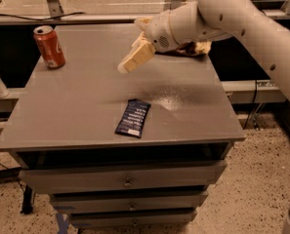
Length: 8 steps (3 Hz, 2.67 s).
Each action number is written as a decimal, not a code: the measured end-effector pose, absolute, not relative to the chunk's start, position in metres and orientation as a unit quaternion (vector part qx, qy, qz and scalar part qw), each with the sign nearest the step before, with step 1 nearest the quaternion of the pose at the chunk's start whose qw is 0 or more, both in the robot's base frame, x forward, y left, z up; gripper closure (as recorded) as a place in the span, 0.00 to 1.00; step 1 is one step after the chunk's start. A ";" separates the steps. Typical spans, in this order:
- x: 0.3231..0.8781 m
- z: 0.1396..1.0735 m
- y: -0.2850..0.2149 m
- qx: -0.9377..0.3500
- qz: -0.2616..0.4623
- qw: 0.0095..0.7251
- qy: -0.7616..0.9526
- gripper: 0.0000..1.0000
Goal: Move coke can near rxbar blueberry
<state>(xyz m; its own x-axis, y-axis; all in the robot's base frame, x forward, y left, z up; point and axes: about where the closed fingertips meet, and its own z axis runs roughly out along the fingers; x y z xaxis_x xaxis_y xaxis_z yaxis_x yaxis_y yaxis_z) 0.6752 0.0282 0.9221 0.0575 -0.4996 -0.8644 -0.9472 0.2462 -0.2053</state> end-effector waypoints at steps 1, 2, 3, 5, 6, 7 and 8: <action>0.692 0.897 0.083 -0.557 0.290 0.462 0.626 0.00; 0.705 0.884 0.134 -0.548 0.323 0.464 0.616 0.00; 0.720 0.883 0.176 -0.538 0.341 0.466 0.615 0.00; 0.745 0.898 0.244 -0.534 0.363 0.478 0.595 0.00; 0.758 0.907 0.281 -0.540 0.367 0.487 0.580 0.00; 0.758 0.907 0.281 -0.540 0.367 0.487 0.580 0.00; 0.749 0.902 0.251 -0.539 0.351 0.479 0.598 0.00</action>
Offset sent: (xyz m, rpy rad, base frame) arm 0.0478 0.1635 -0.0505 0.2053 0.0997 0.1052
